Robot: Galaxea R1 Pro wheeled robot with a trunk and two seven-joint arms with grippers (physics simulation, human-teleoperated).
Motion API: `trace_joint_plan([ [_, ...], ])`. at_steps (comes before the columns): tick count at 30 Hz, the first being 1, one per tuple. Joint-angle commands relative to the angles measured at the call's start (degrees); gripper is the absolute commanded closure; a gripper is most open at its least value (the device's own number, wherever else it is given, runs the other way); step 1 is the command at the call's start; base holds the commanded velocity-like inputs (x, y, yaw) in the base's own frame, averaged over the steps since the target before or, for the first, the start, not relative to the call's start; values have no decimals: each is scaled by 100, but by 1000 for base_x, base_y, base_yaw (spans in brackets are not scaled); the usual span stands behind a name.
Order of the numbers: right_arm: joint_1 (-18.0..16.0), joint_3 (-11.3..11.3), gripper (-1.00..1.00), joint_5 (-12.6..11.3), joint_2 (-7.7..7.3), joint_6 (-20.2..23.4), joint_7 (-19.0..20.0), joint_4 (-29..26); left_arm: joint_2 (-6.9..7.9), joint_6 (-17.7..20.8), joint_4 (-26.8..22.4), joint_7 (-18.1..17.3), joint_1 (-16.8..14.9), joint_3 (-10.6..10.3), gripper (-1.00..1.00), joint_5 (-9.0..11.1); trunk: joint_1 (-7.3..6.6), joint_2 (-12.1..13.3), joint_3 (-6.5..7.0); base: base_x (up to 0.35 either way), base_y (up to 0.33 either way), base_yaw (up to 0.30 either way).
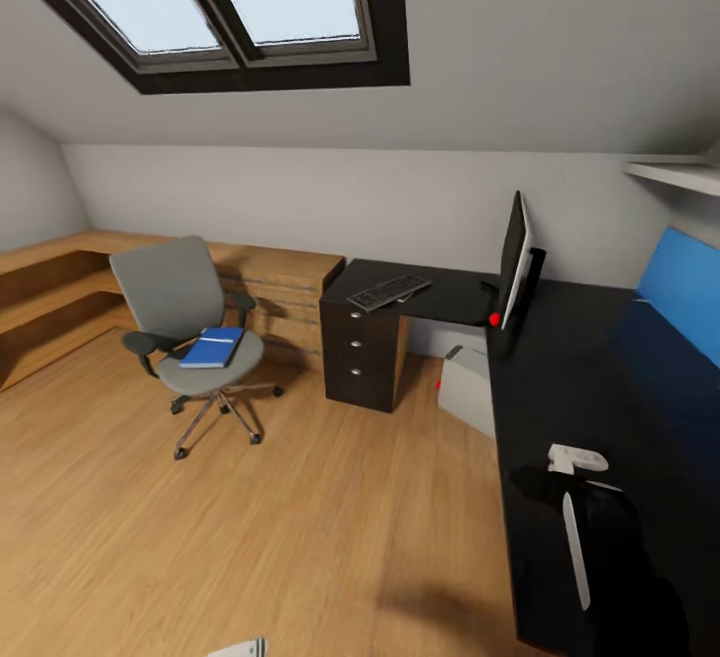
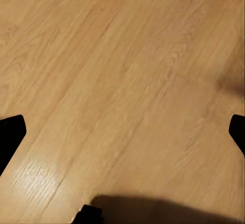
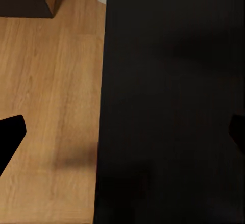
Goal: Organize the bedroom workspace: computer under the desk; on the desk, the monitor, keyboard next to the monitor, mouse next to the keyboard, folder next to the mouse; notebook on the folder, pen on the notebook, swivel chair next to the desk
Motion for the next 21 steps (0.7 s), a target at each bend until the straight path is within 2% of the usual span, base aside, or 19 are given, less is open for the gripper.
trace_joint_plan([
  [1, -6, -17, -100, 61, 5, 18, 59, -4, 10, -12, -6, 24, -1, -8, -100, 60, 0, -5, -5, -41, -331, -247],
  [10, -6, -41, -100, 61, -1, 14, 67, -11, 90, -13, -6, 30, -1, -2, -100, 67, 0, -5, -5, -15, -341, -218],
  [21, -6, -114, -100, 61, -6, 13, 65, -14, 105, -22, -31, 35, -1, 6, -100, 68, 0, -5, -7, -1, -342, -29],
])
